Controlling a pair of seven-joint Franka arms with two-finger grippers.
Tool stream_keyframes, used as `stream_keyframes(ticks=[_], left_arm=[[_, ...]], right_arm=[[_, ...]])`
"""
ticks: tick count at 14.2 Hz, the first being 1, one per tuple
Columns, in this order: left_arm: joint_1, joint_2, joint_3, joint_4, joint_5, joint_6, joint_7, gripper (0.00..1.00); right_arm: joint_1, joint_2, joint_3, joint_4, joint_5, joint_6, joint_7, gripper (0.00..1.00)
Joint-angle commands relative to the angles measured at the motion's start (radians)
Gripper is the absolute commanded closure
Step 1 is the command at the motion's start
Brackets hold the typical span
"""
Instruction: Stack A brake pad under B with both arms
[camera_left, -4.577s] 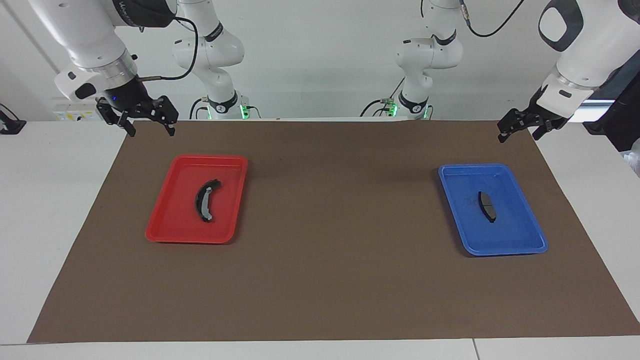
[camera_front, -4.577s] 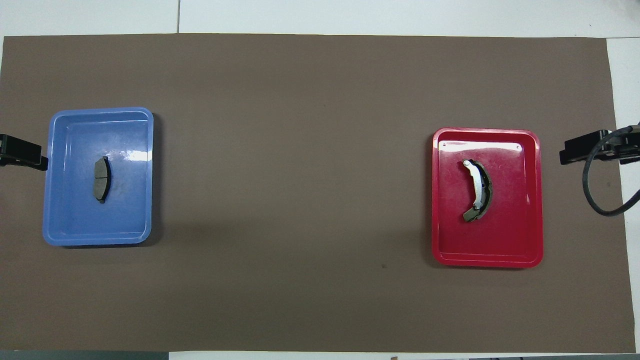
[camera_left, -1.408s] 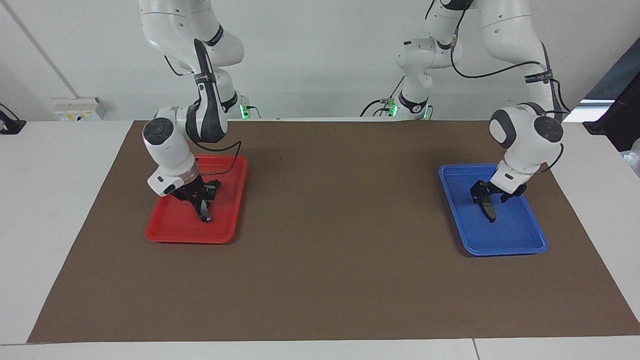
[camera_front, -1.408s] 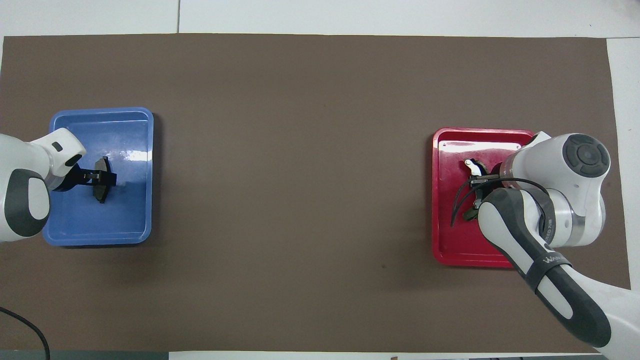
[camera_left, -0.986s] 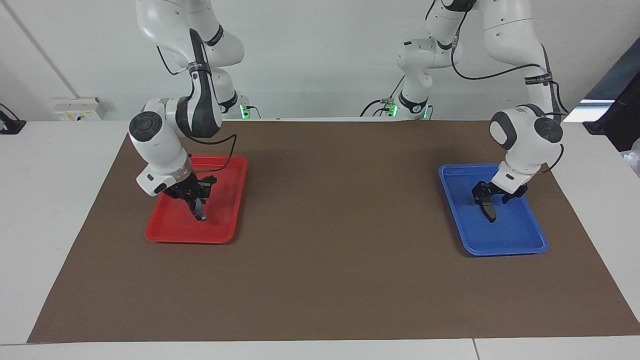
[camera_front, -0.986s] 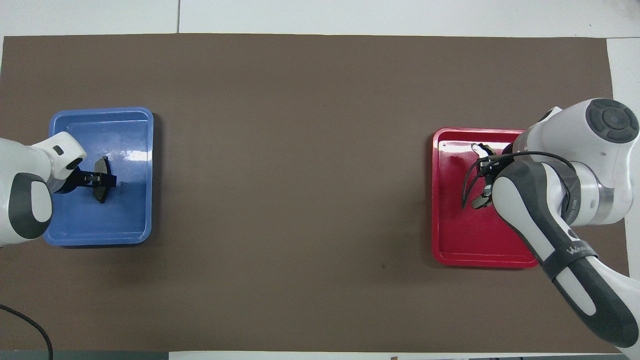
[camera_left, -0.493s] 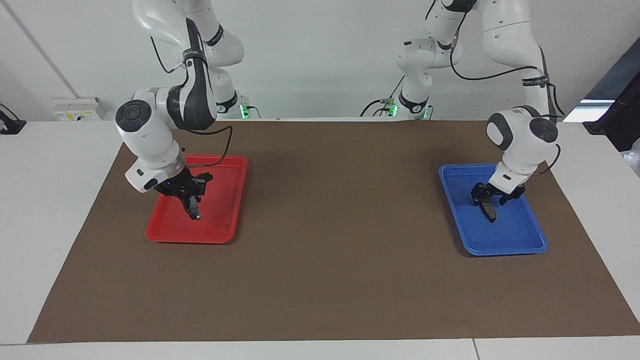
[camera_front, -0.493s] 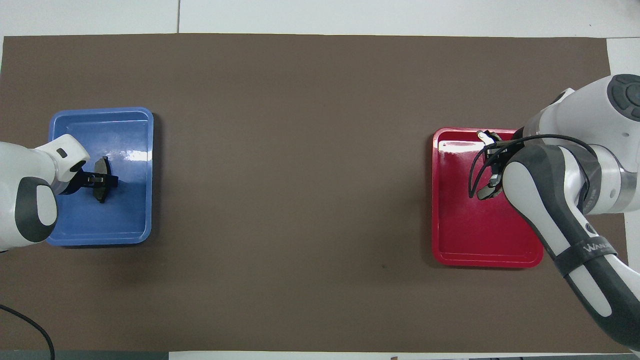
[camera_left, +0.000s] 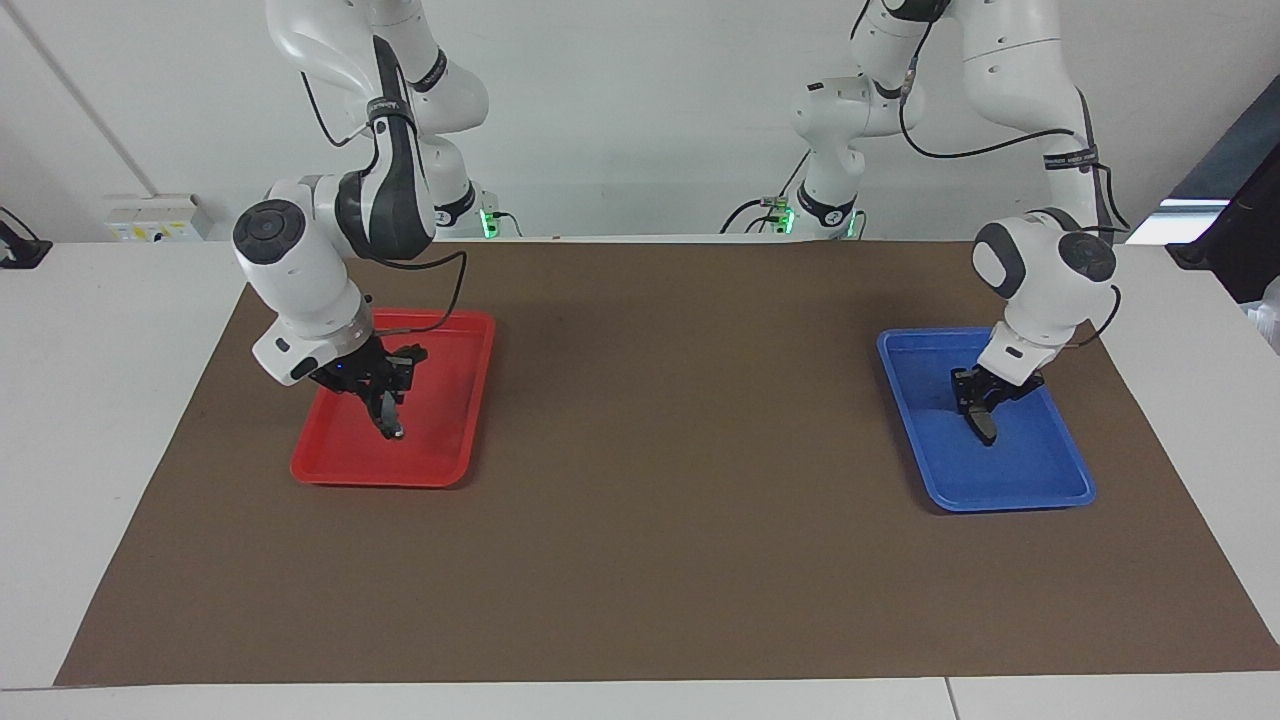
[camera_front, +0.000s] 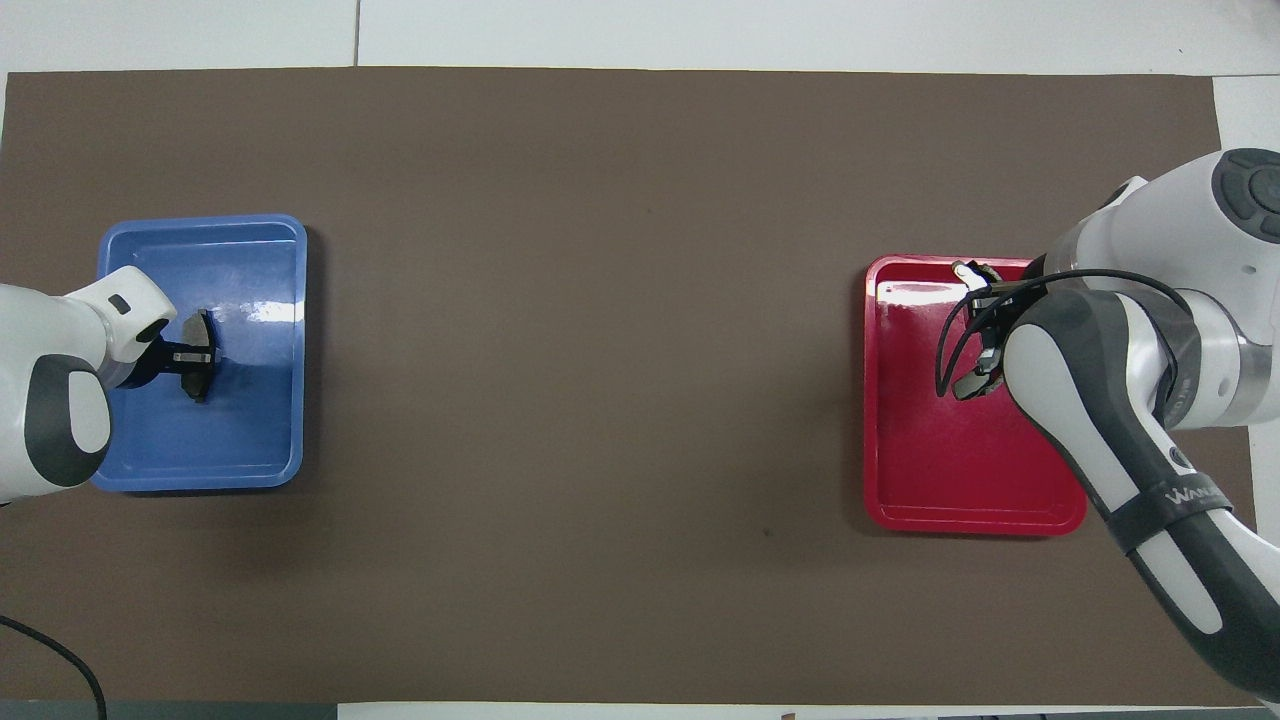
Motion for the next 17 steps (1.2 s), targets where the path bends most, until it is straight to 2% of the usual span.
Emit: stream_keyframes(ticks=[1,4,6,9,11,13,17], left_arm=[[-0.035,-0.042,0.007,0.06,0.006,-0.104,-0.019,0.97],[-0.111,-0.047,0.007,0.178,0.006,-0.267,-0.108,0.97],[-0.208,-0.041,0.007,0.219,0.006,-0.318,-0.22,0.97],[-0.401,-0.029,0.005,0.216,0.006,-0.269,-0.455,0.99],[-0.54,0.007,0.005,0.216,0.006,-0.211,-0.64,0.98],[-0.654,0.043,0.007,0.219,0.006,-0.162,-0.737,0.97],[-0.776,0.158,0.007,0.261,0.006,-0.08,-0.847,0.93]], right_arm=[[-0.008,-0.004,0.004,0.014,0.011,-0.016,-0.032,0.86],[-0.008,-0.004,0.004,0.016,0.012,-0.016,-0.032,0.86],[-0.008,-0.004,0.004,0.016,0.012,-0.013,-0.032,0.86],[-0.008,-0.004,0.004,0.016,0.012,-0.008,-0.032,0.86],[-0.008,-0.004,0.004,0.016,0.012,-0.007,-0.032,0.86],[-0.008,-0.004,0.003,0.014,0.012,-0.002,-0.032,0.86],[-0.008,-0.003,0.004,0.014,0.012,-0.001,-0.032,0.86]])
